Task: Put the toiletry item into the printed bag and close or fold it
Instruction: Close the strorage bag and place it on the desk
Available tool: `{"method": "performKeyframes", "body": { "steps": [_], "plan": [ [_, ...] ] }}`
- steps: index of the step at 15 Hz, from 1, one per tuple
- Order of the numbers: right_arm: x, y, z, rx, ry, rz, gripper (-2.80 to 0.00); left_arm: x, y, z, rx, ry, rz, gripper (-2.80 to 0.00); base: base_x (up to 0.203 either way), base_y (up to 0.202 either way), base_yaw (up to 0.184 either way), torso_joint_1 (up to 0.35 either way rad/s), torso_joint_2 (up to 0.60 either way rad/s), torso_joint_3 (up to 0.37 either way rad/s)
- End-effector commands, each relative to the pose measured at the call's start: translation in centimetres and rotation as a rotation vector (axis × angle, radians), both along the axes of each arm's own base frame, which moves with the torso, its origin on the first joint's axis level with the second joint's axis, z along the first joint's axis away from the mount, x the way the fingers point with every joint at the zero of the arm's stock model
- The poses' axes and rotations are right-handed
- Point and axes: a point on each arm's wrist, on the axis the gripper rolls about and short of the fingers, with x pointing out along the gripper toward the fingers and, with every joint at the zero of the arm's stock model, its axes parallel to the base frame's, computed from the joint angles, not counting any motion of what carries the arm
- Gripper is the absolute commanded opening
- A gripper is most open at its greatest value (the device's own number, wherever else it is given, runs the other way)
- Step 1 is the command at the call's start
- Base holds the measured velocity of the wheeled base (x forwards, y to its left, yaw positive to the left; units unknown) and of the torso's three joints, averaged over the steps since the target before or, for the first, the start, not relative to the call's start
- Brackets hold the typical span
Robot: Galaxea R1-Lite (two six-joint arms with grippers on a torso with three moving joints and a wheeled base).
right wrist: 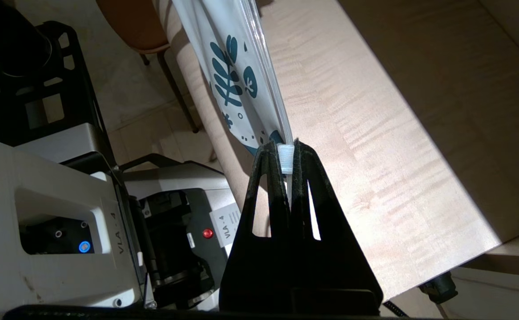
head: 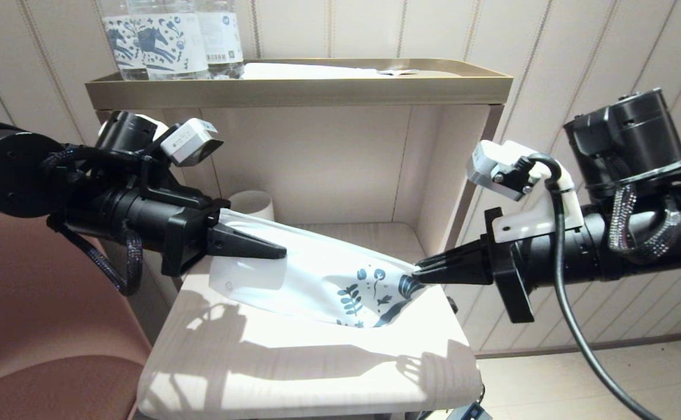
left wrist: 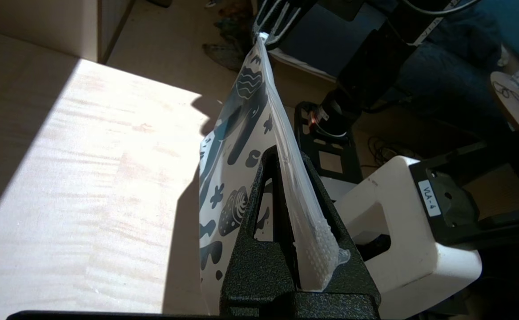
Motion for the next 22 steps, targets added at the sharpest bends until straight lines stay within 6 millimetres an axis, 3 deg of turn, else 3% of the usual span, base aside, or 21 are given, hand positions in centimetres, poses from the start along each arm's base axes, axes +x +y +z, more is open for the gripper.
{"method": "performKeyframes", "body": {
  "steps": [1,11,12,15,16,22],
  "plan": [
    [0.1,-0.2,-0.1,-0.001,0.002,-0.005,-2.8,0.1,0.0,-0.1,-0.003,0.004,-0.005,-2.8,0.0,0.0,0.0,0.0,0.0,0.0],
    [-0.6,-1.2,-0.1,0.006,0.001,-0.017,-2.8,0.0,0.0,-0.1,-0.003,0.003,-0.006,-2.8,0.0,0.0,0.0,0.0,0.0,0.0],
    [-0.5,-1.1,-0.1,0.01,-0.008,-0.012,0.0,0.0,0.0,-0.2,-0.003,0.006,-0.006,-2.8,0.0,0.0,0.0,0.0,0.0,0.0],
    [-0.3,-0.8,-0.3,0.02,-0.029,-0.007,0.0,0.0,0.0,-0.3,-0.001,0.01,-0.005,-2.8,0.0,0.0,0.0,0.0,0.0,0.0],
    [-0.3,-0.8,-0.3,0.019,-0.027,-0.007,-2.8,0.0,0.0,-0.3,-0.001,0.01,-0.005,-2.8,0.0,0.0,0.0,0.0,0.0,0.0],
    [-0.2,-0.9,-0.5,0.019,-0.023,-0.007,-2.8,0.0,0.0,-0.4,-0.001,0.012,-0.006,-2.8,0.0,0.0,0.0,0.0,0.0,0.0]
  ]
}}
